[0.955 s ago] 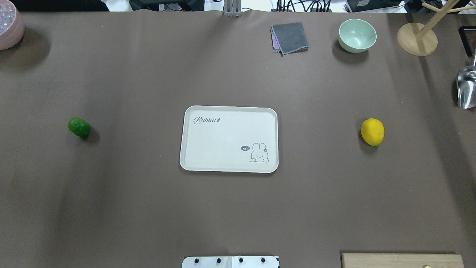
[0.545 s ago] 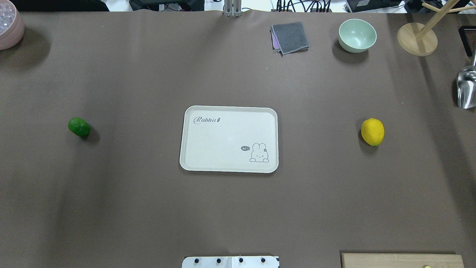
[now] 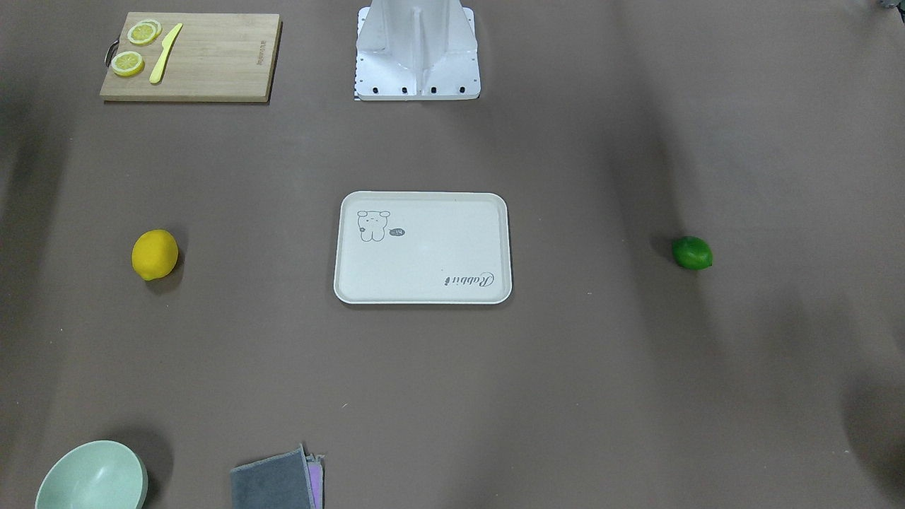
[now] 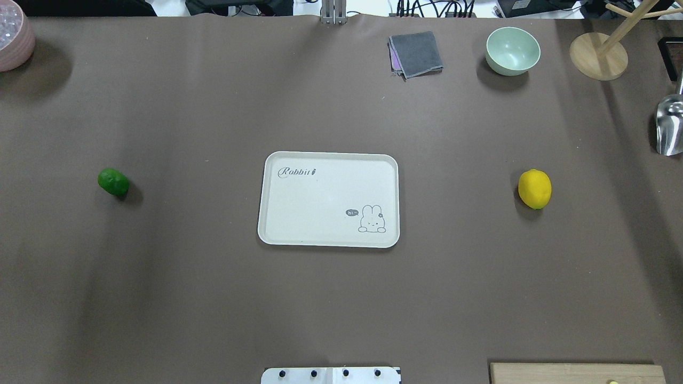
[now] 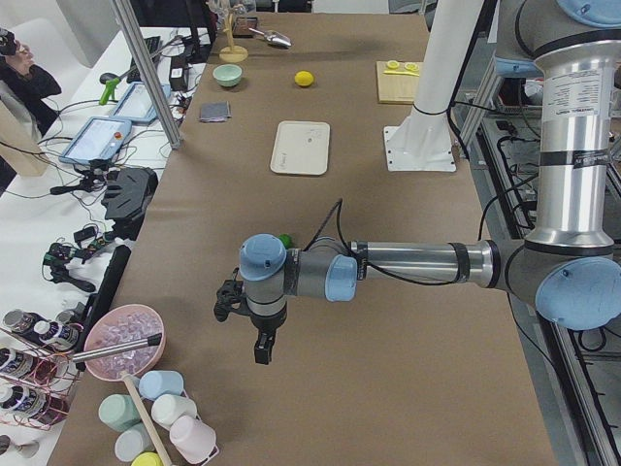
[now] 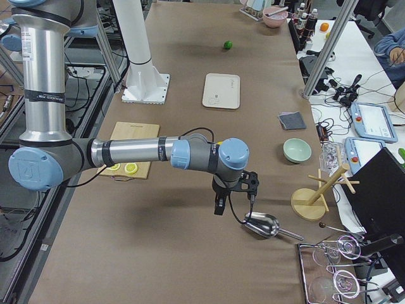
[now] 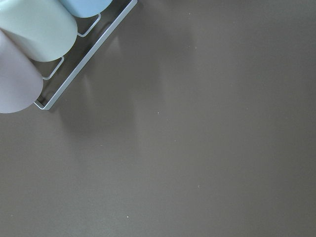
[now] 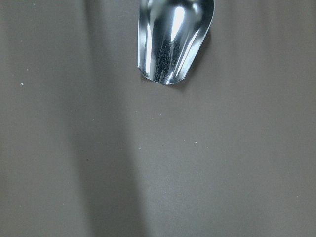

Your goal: Place all lemons on tray

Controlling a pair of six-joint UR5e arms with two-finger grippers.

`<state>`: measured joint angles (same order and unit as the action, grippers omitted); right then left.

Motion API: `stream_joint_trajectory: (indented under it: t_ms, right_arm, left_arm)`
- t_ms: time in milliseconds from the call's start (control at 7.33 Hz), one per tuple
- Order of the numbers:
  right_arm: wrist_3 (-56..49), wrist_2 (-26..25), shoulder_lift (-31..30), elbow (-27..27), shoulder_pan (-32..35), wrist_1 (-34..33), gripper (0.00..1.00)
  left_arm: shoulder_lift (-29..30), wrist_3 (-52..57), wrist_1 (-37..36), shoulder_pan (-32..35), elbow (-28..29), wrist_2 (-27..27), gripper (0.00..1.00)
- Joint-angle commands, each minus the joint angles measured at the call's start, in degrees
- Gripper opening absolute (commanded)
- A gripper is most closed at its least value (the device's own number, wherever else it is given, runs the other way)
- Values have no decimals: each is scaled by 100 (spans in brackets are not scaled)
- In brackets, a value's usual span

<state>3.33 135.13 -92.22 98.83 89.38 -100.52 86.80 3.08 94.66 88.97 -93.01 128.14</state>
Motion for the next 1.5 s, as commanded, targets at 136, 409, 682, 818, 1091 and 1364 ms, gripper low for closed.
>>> stream_joint_trajectory:
  t_ms: [136, 409, 682, 818, 1091, 1364]
  right_arm:
    - [825, 83, 371, 92, -498, 6, 100]
    - [1229, 57, 774, 93, -999, -64, 100]
    - [1310, 57, 1143, 66, -1561, -230, 100]
    - [1563, 66, 1293, 75, -1781, -283, 100]
    - [1880, 74, 1487, 40, -2063, -275, 100]
    - [2468, 276, 1646, -3, -2502, -223, 100]
  left_arm:
    - [13, 0, 9, -3, -6, 0, 98]
    - [4, 0, 9, -3, -6, 0, 98]
    - [4, 0, 9, -3, -6, 0, 98]
    - [4, 0, 9, -3, -15, 0, 98]
    - [13, -9, 9, -3, 2, 0, 98]
    - [4, 0, 9, -3, 11, 0, 98]
